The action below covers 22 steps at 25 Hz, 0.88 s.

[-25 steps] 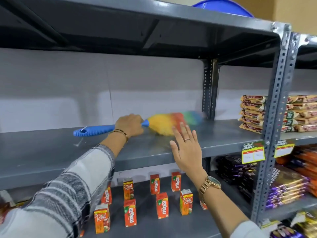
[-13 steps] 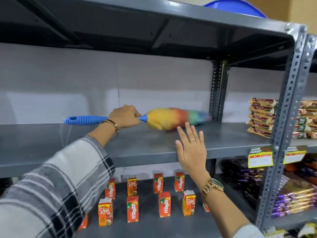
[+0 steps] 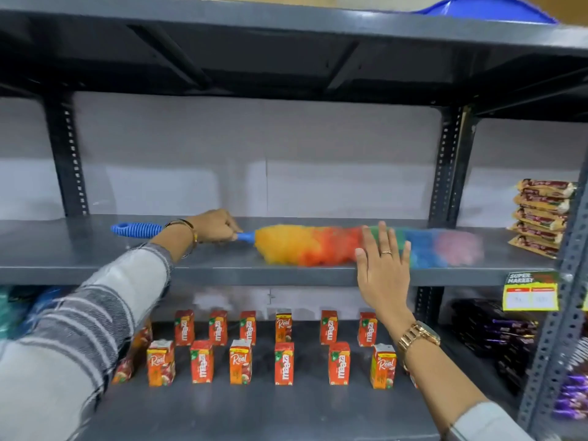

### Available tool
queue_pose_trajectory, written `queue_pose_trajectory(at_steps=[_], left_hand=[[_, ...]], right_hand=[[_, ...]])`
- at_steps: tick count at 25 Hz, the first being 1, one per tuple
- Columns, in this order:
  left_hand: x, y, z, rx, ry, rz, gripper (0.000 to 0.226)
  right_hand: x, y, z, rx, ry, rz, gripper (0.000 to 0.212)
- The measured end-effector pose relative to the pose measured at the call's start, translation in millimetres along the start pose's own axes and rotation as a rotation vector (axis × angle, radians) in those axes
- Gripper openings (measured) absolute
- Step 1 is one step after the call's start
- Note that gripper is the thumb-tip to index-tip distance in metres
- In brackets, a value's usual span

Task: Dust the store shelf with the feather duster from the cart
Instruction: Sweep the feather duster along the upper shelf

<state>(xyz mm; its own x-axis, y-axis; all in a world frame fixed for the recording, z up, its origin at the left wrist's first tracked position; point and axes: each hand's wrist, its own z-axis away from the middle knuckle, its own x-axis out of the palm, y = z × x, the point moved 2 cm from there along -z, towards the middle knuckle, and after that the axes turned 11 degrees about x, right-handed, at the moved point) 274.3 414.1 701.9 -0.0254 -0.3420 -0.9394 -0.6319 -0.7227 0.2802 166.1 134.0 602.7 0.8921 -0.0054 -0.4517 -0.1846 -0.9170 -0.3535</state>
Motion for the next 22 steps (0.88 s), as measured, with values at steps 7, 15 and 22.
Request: queue_pose_trajectory(at_steps=[7, 15, 22], left_hand=[[-27, -18, 23, -0.017, 0.152, -0.03, 0.027], [-39, -64, 65, -0.215, 0.347, -0.169, 0.016], [-46, -90, 108, -0.339, 0.271, -0.303, 0.018]], right_hand=[[12, -53, 17, -0.118, -0.052, -0.11, 0.066], [22, -115, 30, -0.222, -0.104, -0.196, 0.064], [32, -167, 42, -0.298, -0.143, -0.268, 0.063]])
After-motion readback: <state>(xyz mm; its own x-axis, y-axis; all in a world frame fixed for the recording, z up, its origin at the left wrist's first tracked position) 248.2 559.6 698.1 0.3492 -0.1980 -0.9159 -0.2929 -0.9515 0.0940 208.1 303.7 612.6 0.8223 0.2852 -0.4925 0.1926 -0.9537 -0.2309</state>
